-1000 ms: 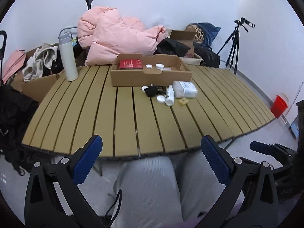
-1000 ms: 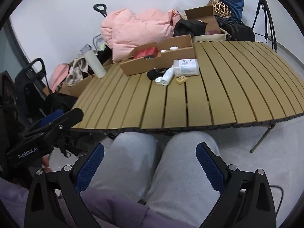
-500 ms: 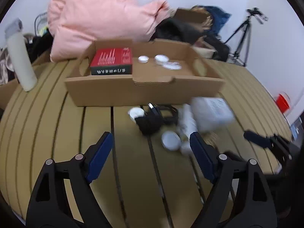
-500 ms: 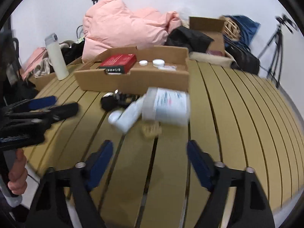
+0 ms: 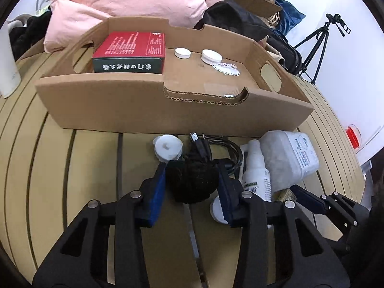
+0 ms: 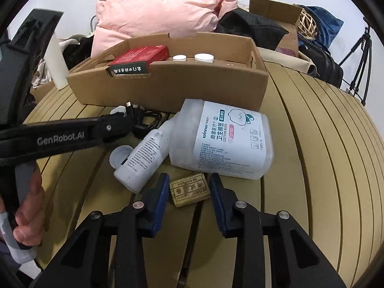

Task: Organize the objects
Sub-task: 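Grasp the black cable bundle with the left gripper while the right gripper grasps the small tan box, then carry the cable and tan box into the tray and open both grippers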

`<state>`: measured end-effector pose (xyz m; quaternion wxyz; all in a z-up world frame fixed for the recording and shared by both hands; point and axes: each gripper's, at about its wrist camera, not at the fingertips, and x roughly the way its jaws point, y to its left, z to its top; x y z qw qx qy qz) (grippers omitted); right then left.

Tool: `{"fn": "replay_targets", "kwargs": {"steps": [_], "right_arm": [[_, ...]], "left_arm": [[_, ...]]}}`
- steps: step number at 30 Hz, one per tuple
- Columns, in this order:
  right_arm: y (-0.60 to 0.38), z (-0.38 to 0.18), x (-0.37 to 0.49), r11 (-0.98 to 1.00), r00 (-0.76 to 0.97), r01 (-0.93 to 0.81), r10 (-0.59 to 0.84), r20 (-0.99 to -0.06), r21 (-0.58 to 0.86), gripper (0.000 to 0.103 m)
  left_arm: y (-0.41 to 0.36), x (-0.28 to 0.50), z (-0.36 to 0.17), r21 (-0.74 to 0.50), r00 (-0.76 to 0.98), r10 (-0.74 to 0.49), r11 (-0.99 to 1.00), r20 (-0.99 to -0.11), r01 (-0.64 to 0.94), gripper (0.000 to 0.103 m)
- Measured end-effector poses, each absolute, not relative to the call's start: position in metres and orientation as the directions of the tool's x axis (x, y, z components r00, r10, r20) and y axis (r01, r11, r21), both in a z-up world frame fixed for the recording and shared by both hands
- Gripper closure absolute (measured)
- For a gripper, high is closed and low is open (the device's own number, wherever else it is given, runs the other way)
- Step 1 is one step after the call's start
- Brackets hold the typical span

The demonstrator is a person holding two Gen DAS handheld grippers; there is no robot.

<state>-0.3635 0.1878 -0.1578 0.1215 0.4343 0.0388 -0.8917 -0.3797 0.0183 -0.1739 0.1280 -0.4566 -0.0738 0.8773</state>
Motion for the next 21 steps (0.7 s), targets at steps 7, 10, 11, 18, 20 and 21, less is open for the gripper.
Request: {"fn": "replay_targets", "kwargs": {"steps": [7, 10, 11, 18, 20, 21], "right_arm": [[0.206, -0.12, -0.334, -0.975, -0.612, 0.211, -0.189, -0.768, 0.072, 0.066], [0.219, -0.092, -0.293, -0.977, -0.625, 0.197, -0.193, -0.756, 0.086, 0.066], [0.222, -0.082, -0.278, -0.977, -0.632, 0.195, -0.192, -0.751, 0.085, 0.066], [0.235, -0.034, -0.171, -0.98, -0.67, 0.165, -0.191, -0.717, 0.107, 0.066], [0.237, -0.027, -0.149, -0.978, -0.668, 0.164, -0.209, -0.714, 0.133, 0.066], [0.237, -0.025, -0.136, -0.973, -0.662, 0.171, -0.228, -0.714, 0.153, 0.066]], "left_arm": [[0.008, -0.322, -0.124, -0.259, -0.59, 0.305, -0.952, -0.748, -0.163, 0.067], [0.005, -0.273, -0.094, -0.236, -0.626, 0.293, -0.956, -0.722, -0.176, 0.067], [0.003, -0.252, -0.086, -0.229, -0.638, 0.288, -0.957, -0.714, -0.176, 0.067], [-0.015, -0.142, -0.048, -0.2, -0.686, 0.238, -0.97, -0.687, -0.137, 0.067], [-0.018, -0.113, -0.039, -0.173, -0.704, 0.219, -0.975, -0.676, -0.137, 0.067], [-0.019, -0.102, -0.036, -0.167, -0.711, 0.212, -0.977, -0.67, -0.135, 0.067]]}}
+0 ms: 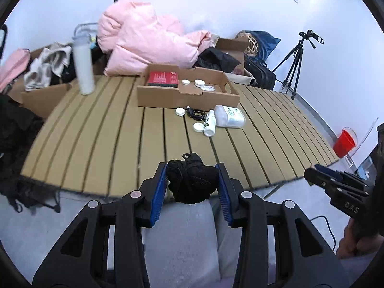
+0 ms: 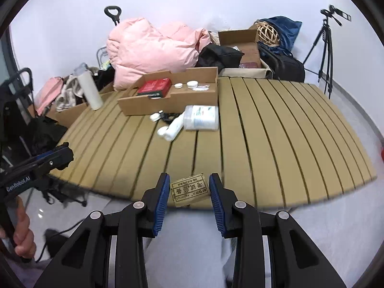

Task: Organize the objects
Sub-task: 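Carry the cable and tan box into the tray and open both grippers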

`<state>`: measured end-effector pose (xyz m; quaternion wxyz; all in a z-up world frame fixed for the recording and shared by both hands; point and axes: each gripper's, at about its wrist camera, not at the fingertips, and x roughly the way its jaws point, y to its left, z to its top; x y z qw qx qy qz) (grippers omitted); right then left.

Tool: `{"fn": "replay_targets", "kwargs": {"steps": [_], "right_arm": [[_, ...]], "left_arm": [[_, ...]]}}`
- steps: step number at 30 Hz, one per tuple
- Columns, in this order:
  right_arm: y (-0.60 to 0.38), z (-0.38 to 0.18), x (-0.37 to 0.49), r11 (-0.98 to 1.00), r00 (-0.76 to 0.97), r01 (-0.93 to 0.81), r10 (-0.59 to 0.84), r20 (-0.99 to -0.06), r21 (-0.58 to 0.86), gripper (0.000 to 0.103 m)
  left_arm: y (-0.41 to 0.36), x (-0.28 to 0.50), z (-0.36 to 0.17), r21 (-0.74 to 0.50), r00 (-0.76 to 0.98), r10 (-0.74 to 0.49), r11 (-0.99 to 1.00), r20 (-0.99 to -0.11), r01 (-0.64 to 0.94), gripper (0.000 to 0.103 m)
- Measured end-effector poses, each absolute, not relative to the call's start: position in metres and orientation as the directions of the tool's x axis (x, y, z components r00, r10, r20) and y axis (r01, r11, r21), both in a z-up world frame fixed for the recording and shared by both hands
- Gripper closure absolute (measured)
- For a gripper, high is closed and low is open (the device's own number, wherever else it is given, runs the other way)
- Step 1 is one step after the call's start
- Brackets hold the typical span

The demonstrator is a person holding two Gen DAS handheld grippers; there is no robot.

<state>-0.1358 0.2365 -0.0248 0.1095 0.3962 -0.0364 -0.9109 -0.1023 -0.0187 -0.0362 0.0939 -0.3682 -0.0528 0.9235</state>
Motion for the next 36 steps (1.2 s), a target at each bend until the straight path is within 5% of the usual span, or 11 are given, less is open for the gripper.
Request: {"fn": "replay_targets", "kwargs": {"steps": [19, 28, 36], "right_arm": [[0.21, -0.02, -0.073, -0.961, -0.689, 0.242, -0.268, -0.674, 0.134, 0.066], [0.205, -0.018, -0.148, -0.961, -0.701, 0.246, -0.265, -0.663, 0.123, 0.066], [0.205, 0.001, -0.304, -0.945, -0.682, 0.269, -0.322, -0.657, 0.184, 0.066]], "left_arm": [[-0.028, -0.062, -0.024, -0.172, -0.747, 0.223, -0.974, -0.626, -0.147, 0.067], [-0.012, -0.157, -0.02, -0.211, -0.735, 0.276, -0.96, -0.619, -0.182, 0.067], [0.011, -0.312, -0.019, -0.219, -0.692, 0.339, -0.941, -0.637, -0.26, 0.066]]}}
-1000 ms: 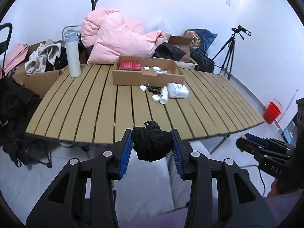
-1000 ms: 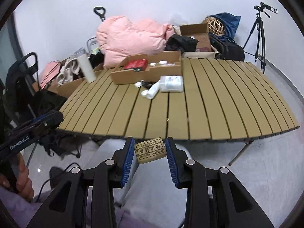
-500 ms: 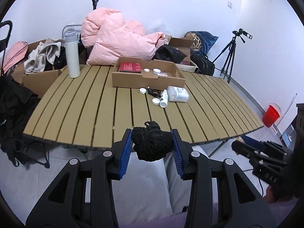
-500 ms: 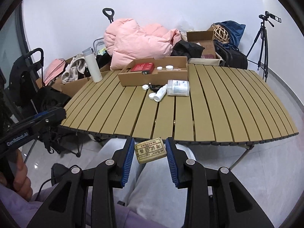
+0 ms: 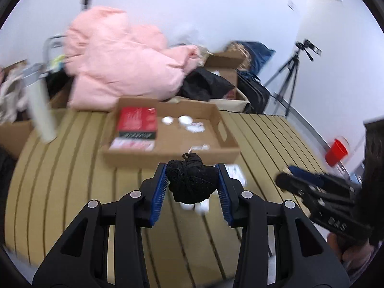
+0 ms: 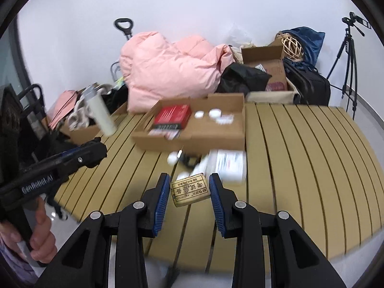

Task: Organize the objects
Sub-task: 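Carry the cable and tan box into the tray and open both grippers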

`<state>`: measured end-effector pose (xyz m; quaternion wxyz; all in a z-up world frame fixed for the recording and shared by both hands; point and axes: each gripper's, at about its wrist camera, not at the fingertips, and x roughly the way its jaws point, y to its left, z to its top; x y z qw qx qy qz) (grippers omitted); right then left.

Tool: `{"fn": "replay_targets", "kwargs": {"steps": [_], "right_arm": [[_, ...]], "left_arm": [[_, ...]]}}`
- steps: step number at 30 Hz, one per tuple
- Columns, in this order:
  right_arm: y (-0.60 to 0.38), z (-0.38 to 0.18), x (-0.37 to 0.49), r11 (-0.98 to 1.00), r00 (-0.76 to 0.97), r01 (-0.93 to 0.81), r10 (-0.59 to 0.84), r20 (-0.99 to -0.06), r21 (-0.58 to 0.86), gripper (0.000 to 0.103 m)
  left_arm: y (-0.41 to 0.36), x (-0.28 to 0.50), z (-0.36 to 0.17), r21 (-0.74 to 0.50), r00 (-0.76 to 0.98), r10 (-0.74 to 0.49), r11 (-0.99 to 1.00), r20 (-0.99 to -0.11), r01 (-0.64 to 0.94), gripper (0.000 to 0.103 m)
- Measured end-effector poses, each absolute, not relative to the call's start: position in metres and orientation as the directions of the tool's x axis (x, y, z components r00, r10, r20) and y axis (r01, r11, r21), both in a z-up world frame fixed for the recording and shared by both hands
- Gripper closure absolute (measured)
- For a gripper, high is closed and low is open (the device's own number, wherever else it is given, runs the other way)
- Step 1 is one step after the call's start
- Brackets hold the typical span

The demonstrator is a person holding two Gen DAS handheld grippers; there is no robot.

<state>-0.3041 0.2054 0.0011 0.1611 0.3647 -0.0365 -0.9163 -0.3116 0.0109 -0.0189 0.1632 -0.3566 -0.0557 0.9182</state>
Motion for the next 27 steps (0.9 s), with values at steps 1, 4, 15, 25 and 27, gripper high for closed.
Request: {"fn": "replay_targets", "kwargs": {"steps": [1, 4, 15, 25, 27], "right_arm": [[0.205, 0.001, -0.33, -0.953, -0.688, 0.258, -0.297, -0.662, 0.16, 0.066], [0.201, -0.006, -0.388, -0.961, -0.692, 0.261, -0.254, -0.675, 0.094, 0.066], [0.184, -0.085, -0.615, -0.988, -0.486, 0.156, -0.087, -0.87, 0.012, 0.066], [0.189, -0.117, -0.653, -0.985, -0.459, 0.153, -0.139, -0.877, 0.077, 0.024], [0.181, -0.11, -0.648, -0.977, -0.479, 0.208, -0.151, -0.865, 0.055, 0.019]], "left_arm": [[0.016, -0.332, -0.024, -0.215, -0.675, 0.356, -0.933, -0.646, -0.287, 0.066], [0.028, -0.401, -0.048, -0.219, -0.599, 0.349, -0.934, -0.72, -0.282, 0.066], [0.046, -0.583, -0.139, -0.207, -0.356, 0.25, -0.966, -0.9, -0.156, 0.066], [0.05, -0.594, -0.15, -0.204, -0.311, 0.238, -0.969, -0.92, -0.138, 0.044], [0.051, -0.591, -0.143, -0.196, -0.308, 0.229, -0.971, -0.923, -0.134, 0.044]]}}
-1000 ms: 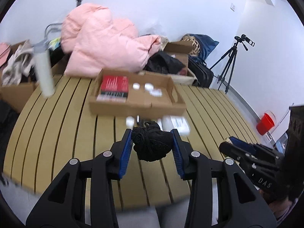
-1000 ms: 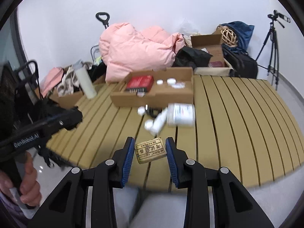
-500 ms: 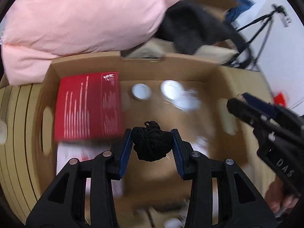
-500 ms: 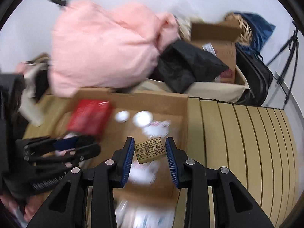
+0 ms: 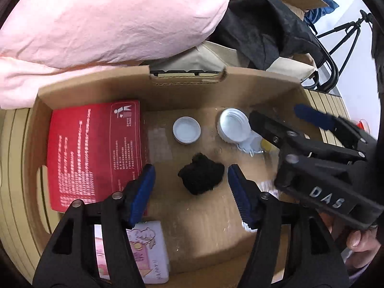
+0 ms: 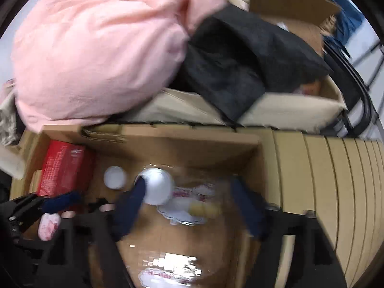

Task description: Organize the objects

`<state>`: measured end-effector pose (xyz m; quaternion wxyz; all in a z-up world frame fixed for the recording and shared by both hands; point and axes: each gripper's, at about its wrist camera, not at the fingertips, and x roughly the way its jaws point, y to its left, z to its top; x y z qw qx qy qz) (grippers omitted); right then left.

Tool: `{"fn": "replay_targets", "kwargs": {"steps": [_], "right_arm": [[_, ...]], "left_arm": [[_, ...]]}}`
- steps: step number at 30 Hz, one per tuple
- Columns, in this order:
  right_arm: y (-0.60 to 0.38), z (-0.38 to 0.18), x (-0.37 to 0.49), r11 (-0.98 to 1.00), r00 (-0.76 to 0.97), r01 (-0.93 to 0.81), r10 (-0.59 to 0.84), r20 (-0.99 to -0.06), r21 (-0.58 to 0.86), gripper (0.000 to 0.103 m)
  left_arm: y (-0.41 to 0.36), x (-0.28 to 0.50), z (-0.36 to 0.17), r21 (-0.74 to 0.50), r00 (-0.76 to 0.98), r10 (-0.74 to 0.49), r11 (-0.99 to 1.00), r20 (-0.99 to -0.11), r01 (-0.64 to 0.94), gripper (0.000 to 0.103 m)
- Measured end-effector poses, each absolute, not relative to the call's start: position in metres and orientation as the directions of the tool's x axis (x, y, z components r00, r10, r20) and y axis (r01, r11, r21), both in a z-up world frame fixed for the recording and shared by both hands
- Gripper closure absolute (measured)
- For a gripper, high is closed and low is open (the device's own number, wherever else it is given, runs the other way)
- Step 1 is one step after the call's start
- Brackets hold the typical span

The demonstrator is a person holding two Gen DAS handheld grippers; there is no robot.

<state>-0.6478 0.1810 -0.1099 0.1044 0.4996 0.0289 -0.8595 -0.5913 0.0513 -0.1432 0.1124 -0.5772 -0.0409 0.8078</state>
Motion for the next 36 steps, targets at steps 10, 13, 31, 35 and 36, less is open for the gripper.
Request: {"fn": "replay_targets", "kwargs": {"steps": [10, 13, 31, 35, 36], "right_arm": [[0.185, -0.013, -0.564, -0.953, -0.556, 0.301, -0.202, -0.806, 0.031, 0.019], [0.197, 0.009, -0.502, -0.955, -0.581, 0.296, -0.168, -0.796, -0.015, 0.019], [0.188, -0.039, -0.107, -0.96, -0.625, 0.265, -0.243, -0.741, 0.091, 0.019], [0.179, -0.041, -0.098, -0.947, -0.606, 0.31, -0.268, -0.749, 0.088, 0.019], [0.18, -0.038, -0.098, -0.947, -0.619, 0.308, -0.269, -0.738, 0.088, 0.019]], "left_arm": [[0.009, -0.489, -0.028, -0.094, -0.493, 0.17, -0.98, -0.853, -0.176, 0.017], [-0.011, -0.419, -0.008, -0.07, -0.558, 0.135, -0.988, -0.819, -0.137, 0.016], [-0.014, -0.082, -0.049, -0.153, -0.643, 0.201, -0.98, -0.739, -0.131, 0.0], [-0.008, -0.079, -0.045, -0.144, -0.654, 0.198, -0.98, -0.73, -0.137, 0.0], [-0.008, -0.076, -0.045, -0.147, -0.659, 0.197, -0.98, -0.726, -0.132, 0.0]]}}
